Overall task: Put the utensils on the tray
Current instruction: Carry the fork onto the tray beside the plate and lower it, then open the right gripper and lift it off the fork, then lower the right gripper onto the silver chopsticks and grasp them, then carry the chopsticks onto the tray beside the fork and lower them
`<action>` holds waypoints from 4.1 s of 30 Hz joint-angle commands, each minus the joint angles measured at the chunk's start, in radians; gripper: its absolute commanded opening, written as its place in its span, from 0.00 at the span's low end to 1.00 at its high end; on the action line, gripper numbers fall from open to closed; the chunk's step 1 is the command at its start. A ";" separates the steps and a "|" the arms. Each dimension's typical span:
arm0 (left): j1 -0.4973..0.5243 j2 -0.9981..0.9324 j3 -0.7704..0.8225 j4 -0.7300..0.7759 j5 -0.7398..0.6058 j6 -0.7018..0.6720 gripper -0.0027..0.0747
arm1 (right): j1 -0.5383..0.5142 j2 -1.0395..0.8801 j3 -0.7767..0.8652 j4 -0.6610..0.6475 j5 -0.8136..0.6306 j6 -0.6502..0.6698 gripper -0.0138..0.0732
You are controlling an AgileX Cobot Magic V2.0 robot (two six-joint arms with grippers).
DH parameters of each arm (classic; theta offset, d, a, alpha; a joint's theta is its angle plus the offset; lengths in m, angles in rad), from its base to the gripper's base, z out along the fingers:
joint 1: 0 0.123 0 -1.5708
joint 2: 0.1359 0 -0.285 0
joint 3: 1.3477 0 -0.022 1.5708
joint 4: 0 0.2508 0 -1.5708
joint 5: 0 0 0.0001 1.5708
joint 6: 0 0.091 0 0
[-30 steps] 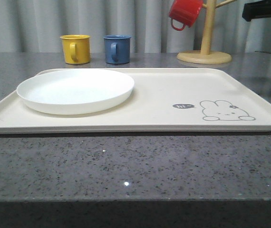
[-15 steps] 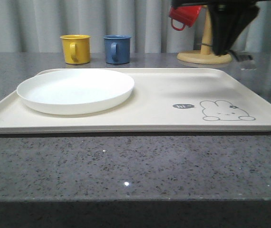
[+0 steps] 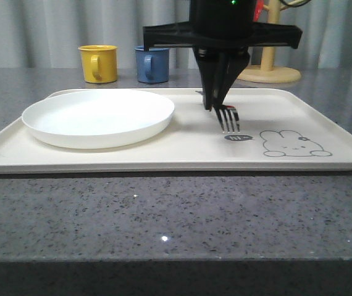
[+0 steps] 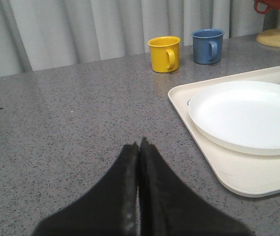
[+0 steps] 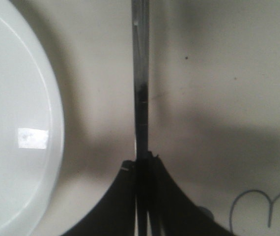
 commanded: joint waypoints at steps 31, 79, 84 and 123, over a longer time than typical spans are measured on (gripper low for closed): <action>-0.005 0.009 -0.026 -0.012 -0.085 -0.008 0.01 | -0.028 -0.004 -0.136 -0.029 0.058 0.044 0.50; -0.005 0.009 -0.026 -0.012 -0.083 -0.008 0.01 | -0.697 -0.208 0.258 0.206 0.017 -0.612 0.50; -0.005 0.009 -0.026 -0.012 -0.083 -0.008 0.01 | -0.697 -0.179 0.258 0.206 0.014 -0.612 0.49; -0.005 0.009 -0.026 -0.012 -0.085 -0.008 0.01 | -0.271 -0.235 0.108 0.229 0.055 -0.346 0.16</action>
